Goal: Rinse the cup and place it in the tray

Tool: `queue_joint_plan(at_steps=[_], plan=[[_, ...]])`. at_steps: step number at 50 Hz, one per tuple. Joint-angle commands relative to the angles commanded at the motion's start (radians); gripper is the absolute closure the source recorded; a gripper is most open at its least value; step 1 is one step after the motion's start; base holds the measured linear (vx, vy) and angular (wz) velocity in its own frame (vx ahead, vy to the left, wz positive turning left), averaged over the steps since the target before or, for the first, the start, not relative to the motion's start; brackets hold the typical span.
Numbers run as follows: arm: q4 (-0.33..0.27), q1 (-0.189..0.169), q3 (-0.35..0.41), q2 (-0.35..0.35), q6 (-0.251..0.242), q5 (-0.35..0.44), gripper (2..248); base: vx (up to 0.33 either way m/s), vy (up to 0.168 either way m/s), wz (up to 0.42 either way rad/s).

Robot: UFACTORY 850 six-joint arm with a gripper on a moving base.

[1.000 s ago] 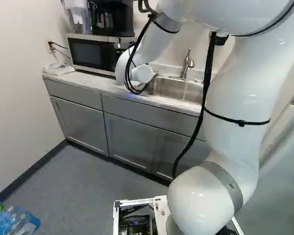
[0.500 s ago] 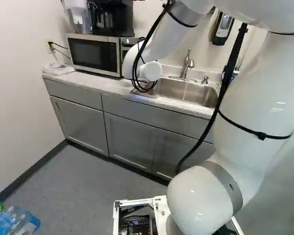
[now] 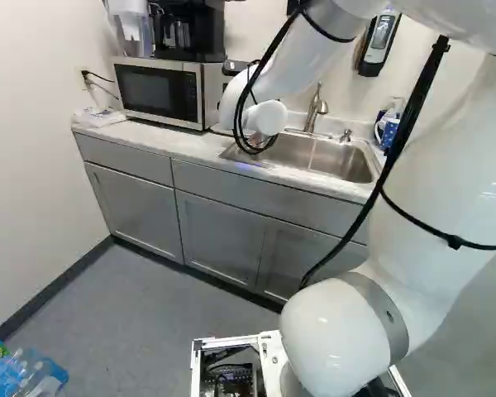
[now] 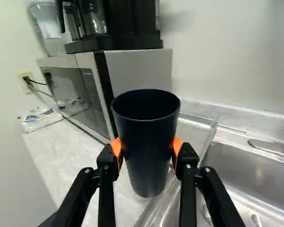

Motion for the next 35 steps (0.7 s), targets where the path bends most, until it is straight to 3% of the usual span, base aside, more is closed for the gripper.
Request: queue_joint_plan(at_steps=[35], plan=[[0.012, -0.104, 0.026, 0.026, 0.0, 0.0, 128, 0.0, 0.0, 0.0]])
